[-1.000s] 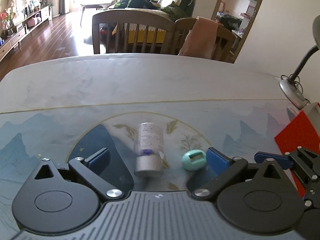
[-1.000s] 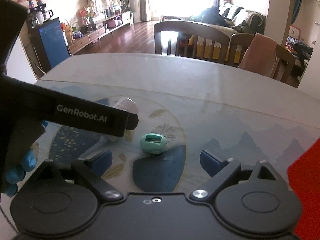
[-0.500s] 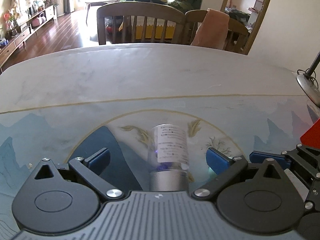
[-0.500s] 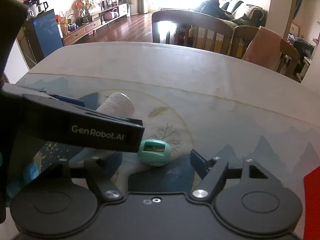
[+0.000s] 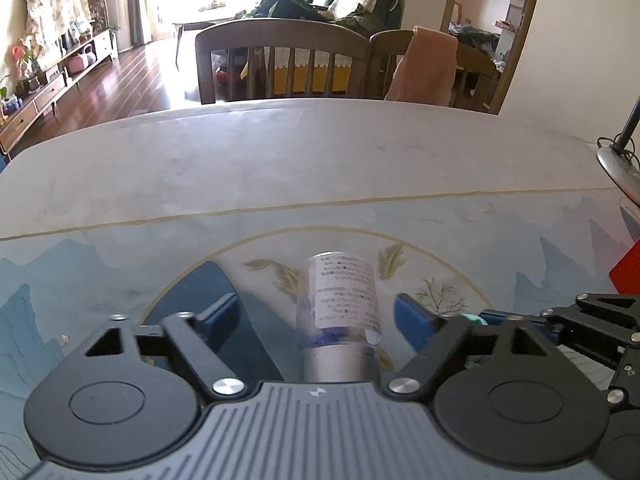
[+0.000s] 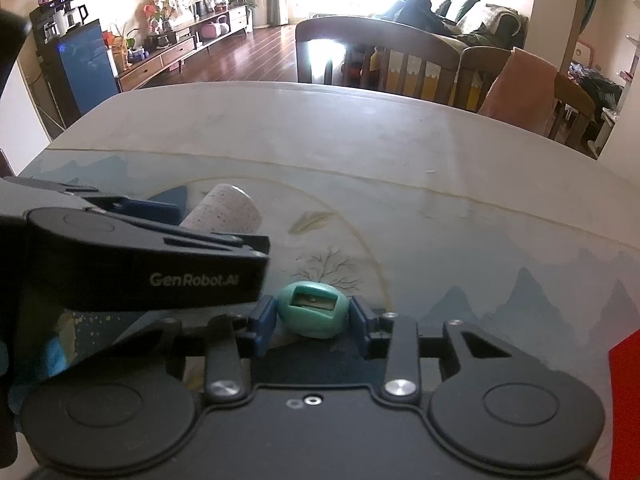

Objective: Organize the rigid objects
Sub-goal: 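Grasp the white bottle with the left gripper while the right grasps the teal sharpener, then carry the bottle and sharpener with both grippers over the shoebox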

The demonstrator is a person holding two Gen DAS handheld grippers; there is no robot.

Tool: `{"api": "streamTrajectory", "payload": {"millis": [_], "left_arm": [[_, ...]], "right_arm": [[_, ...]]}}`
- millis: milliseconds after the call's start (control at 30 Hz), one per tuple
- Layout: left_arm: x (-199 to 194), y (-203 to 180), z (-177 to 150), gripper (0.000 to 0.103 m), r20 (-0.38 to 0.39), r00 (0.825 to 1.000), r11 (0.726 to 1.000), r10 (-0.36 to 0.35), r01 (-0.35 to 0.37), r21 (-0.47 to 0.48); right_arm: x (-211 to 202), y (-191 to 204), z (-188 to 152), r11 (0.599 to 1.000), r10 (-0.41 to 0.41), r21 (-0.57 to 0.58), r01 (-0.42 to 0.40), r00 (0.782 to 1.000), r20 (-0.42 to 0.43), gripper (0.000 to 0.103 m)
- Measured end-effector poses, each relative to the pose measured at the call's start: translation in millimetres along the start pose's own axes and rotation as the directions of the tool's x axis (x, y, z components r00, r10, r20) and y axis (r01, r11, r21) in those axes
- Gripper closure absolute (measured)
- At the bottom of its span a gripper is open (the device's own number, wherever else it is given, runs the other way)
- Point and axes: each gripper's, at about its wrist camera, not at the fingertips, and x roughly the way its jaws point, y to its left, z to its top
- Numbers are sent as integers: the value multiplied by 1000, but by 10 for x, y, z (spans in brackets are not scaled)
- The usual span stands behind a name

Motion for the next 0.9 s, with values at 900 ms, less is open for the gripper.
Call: {"api": "streamTrajectory", "payload": {"millis": [900], "left_arm": [[-672, -319, 11, 62, -36, 998, 999, -48, 48, -1]], "right_arm": [[-1017, -245, -101, 994, -23, 104, 16, 997, 71, 65]]}}
